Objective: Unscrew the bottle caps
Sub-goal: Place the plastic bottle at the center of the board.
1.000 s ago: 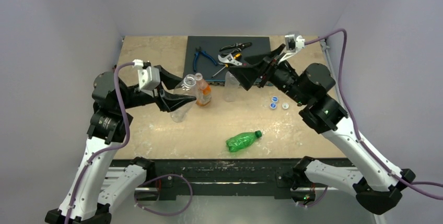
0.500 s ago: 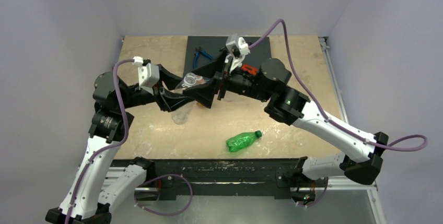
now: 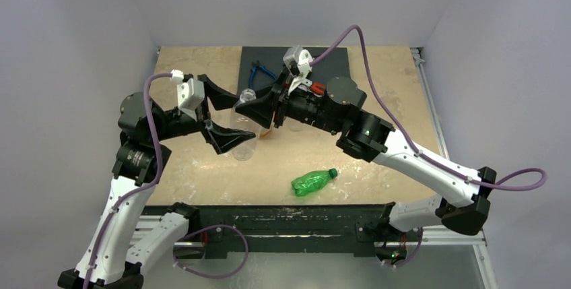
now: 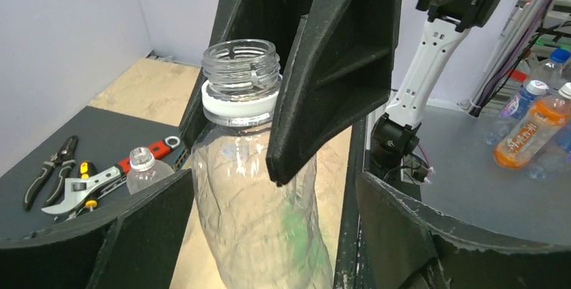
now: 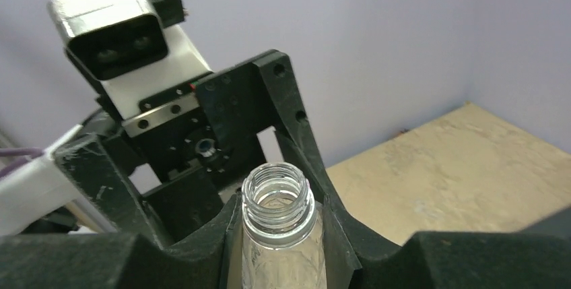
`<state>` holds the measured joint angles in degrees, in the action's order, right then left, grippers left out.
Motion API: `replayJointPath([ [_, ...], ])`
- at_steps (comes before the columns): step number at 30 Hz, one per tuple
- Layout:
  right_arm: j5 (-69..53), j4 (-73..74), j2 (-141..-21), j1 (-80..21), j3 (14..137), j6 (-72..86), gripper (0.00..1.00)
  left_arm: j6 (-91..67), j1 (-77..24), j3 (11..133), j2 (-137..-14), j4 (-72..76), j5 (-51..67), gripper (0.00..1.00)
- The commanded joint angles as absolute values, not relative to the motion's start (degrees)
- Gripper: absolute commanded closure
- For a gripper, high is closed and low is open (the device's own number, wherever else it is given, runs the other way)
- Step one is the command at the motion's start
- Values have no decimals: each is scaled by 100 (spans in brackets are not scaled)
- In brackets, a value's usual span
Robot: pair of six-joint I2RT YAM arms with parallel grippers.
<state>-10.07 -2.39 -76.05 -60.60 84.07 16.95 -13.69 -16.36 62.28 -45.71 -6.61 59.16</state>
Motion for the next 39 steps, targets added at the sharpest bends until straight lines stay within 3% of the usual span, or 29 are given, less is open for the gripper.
replayJointPath([
  [1,141,293,-7101,-6021,8316,1181,94,-929,-1652,6646,-4638,-1630,5485,9],
  [7,1465,658,-6488,-5698,7331,865,81,-534,-1652,6628,-4445,-2375,4807,2],
  [13,2961,214,-6090,-5247,5794,926,81,-334,-1652,6802,-4330,-2586,4058,0],
  [18,3878,-1298,-6008,-4972,4695,780,83,-346,-1652,6871,-4339,-2704,4154,0],
  [28,4592,-3829,-6985,-4560,3852,427,88,-296,-1652,6838,-4263,-2656,4186,0],
  [36,5200,-5944,-8000,-4463,3599,-428,87,-256,-1652,6781,-4136,-2540,4180,0],
  [39,5291,-6883,-8307,-4449,3466,-780,83,-296,-1652,6733,-4152,-2492,4213,0],
])
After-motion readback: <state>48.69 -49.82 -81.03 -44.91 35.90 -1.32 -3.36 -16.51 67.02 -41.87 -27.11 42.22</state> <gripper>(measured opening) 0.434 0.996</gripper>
